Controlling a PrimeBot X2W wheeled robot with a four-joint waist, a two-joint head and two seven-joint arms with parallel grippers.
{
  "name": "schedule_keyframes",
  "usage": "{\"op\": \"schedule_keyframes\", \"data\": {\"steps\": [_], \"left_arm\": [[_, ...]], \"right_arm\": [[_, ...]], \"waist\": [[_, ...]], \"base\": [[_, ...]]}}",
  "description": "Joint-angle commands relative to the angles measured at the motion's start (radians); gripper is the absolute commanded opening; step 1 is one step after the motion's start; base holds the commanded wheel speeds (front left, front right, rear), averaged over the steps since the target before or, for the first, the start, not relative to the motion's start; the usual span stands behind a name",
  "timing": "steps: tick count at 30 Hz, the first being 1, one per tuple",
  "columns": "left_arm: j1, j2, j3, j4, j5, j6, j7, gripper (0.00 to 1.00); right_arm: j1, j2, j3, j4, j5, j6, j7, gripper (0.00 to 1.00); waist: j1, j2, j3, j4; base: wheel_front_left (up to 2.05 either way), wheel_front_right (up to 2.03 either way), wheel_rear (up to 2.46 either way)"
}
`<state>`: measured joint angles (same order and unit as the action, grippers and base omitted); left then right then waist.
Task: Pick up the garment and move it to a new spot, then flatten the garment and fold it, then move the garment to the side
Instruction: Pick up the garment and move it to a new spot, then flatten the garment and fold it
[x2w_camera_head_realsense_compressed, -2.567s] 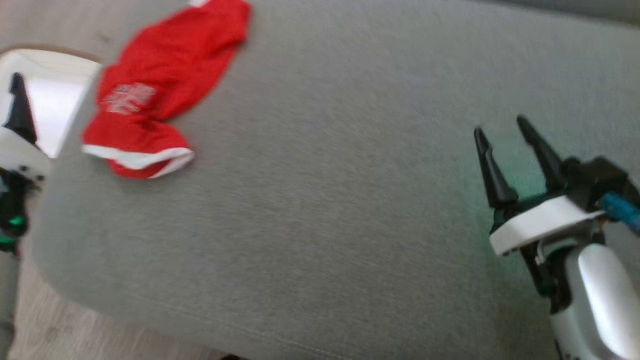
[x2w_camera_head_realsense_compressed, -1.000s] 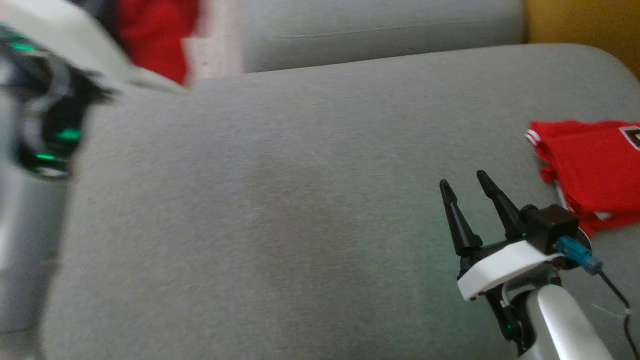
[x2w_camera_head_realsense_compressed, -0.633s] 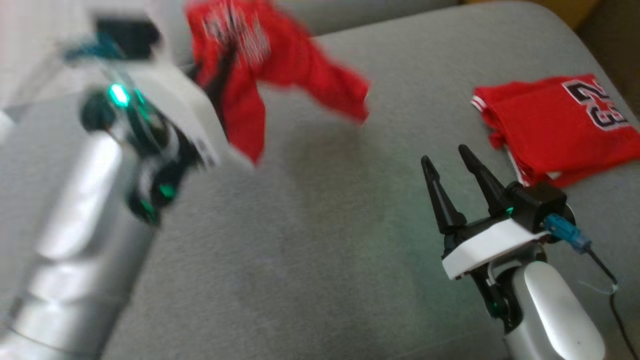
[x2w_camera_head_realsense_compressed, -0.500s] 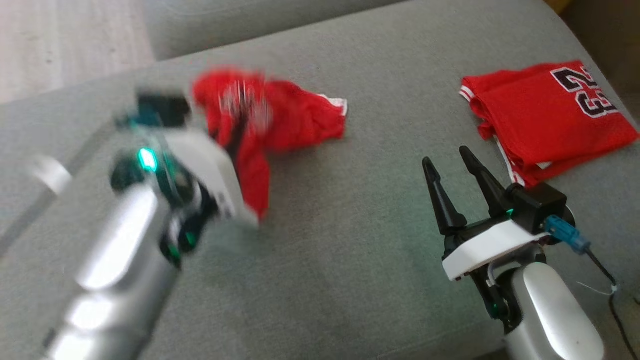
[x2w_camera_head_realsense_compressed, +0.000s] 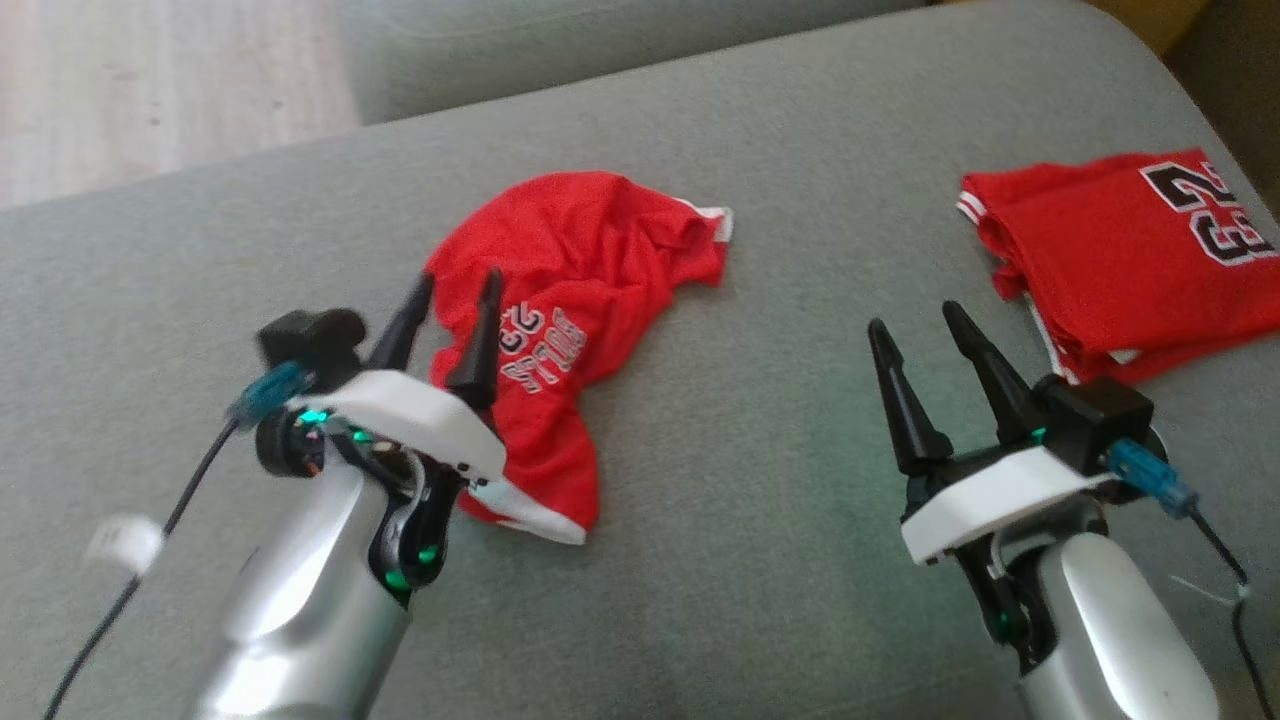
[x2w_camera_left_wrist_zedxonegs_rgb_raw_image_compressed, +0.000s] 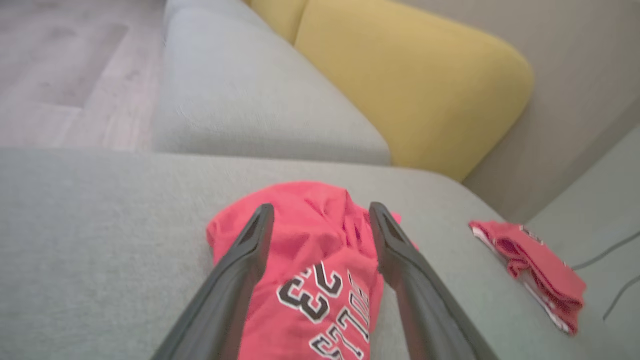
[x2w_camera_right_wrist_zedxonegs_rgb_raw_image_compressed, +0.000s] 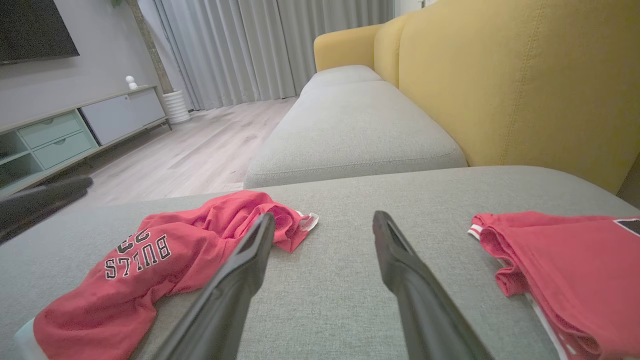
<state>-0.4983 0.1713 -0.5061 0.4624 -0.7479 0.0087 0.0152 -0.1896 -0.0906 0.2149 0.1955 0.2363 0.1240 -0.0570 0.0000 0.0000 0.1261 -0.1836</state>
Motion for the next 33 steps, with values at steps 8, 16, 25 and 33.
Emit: {"op": "schedule_keyframes", "data": {"steps": [8, 16, 25, 33], "left_arm": [[0.183, 0.12, 0.12, -0.142, 0.118, 0.087, -0.258, 1.0], [0.398, 0.18, 0.229, -0.295, 0.214, 0.168, -0.276, 1.0], [0.527, 0.231, 0.275, -0.346, 0.25, 0.205, -0.264, 1.0], [0.523, 0.248, 0.276, -0.374, 0.248, 0.216, -0.231, 1.0]], "right_arm": [[0.038, 0.001, -0.042, -0.052, -0.007, 0.007, 0.015, 1.0], [0.117, -0.007, -0.09, -0.07, -0.019, 0.007, 0.039, 1.0], [0.173, -0.005, -0.1, -0.093, -0.029, 0.007, 0.062, 1.0], [0.179, 0.001, -0.089, -0.095, -0.027, 0.007, 0.067, 1.0]], "waist": [[0.0, 0.0, -0.079, 0.088], [0.0, 0.0, -0.128, 0.124], [0.0, 0.0, -0.151, 0.128], [0.0, 0.0, -0.151, 0.129]], "base": [[0.0, 0.0, 0.0], [0.0, 0.0, 0.0], [0.0, 0.0, 0.0], [0.0, 0.0, 0.0]]}}
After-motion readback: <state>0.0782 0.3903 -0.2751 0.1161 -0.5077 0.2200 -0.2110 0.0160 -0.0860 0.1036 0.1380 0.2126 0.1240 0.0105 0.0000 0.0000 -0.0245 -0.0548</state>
